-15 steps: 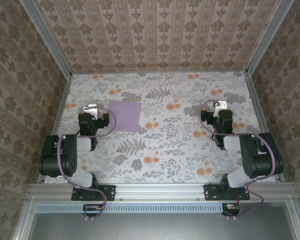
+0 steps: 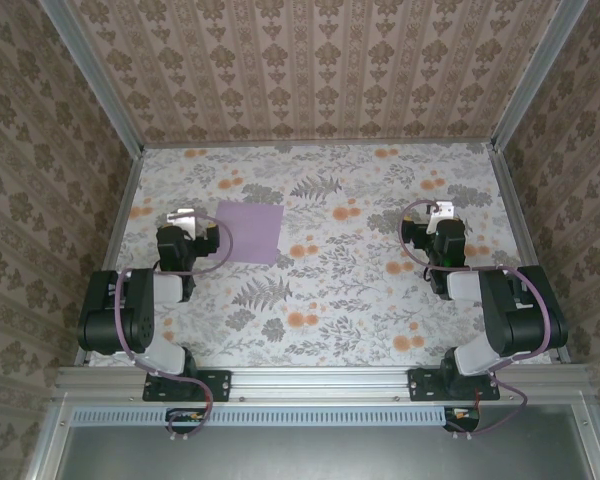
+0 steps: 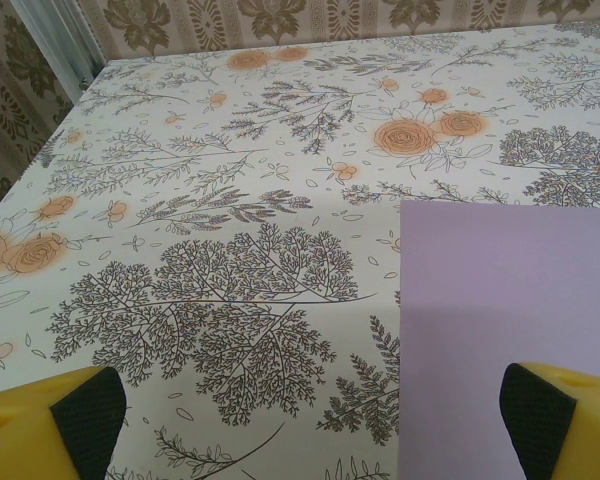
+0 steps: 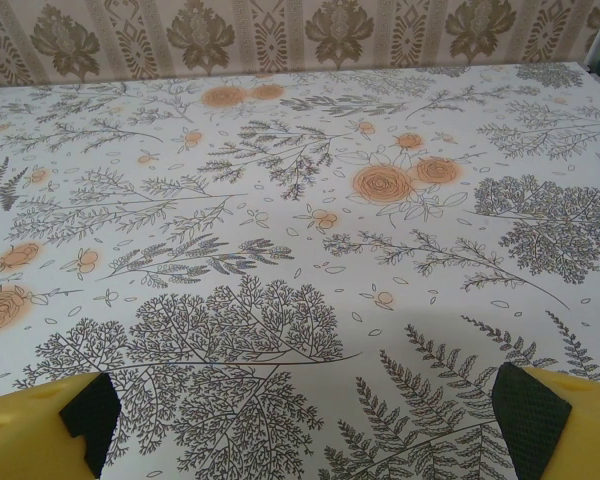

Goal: Fold a paper plane with a square sheet of paper (pick it up from the middle)
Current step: Move the square sheet of paper to the center of the table.

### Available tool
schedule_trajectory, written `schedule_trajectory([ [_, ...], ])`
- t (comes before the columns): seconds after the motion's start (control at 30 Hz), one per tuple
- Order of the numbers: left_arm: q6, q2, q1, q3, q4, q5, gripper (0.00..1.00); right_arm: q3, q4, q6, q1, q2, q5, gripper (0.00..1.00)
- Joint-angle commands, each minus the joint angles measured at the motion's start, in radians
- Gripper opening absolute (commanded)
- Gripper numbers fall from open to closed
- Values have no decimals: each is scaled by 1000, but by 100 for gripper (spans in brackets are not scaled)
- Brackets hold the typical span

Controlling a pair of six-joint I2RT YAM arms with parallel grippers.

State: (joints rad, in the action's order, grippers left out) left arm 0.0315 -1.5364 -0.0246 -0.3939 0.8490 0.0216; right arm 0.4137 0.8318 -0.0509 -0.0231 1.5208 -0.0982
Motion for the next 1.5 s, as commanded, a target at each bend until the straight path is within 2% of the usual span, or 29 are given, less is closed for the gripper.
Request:
schedule_trajectory([
  [0.0,19,2,9,-17,-7,-19,100,-10,32,10,0,11,-8,100],
  [0.3,20,2,9,-11,0,-18,100,-10,33,11,0,9,-8,100],
  [0.47,2,51,8,1,-8,35,100,-28,35,0,0,-38,-36,100],
  [0.57,-16,166,5,-21,-163,80,100,-1,-96,-13,-3,-138,-83,100],
  [0.67,-127,268,5,-124,-450,164,100,89,-364,-62,-9,-263,-129,100],
  [0.77,-238,292,-6,-266,-743,143,100,193,-603,-172,-25,-322,-151,100],
  [0.9,-292,212,-72,-458,-989,43,100,368,-916,-361,-41,-304,-137,100],
  [0.97,-310,155,-123,-532,-1054,15,100,419,-993,-430,-42,-280,-41,100],
  [1.03,-358,82,-157,-599,-1107,-20,100,437,-996,-466,-51,-257,92,100],
  [1.13,-430,-24,-191,-675,-1145,-107,100,450,-975,-510,-96,-213,200,100],
  [1.3,-530,-171,-224,-764,-1213,-129,98,489,-942,-566,-210,-101,249,100],
  [1.47,-591,-253,-242,-777,-1246,-158,94,560,-934,-591,-315,15,257,100],
])
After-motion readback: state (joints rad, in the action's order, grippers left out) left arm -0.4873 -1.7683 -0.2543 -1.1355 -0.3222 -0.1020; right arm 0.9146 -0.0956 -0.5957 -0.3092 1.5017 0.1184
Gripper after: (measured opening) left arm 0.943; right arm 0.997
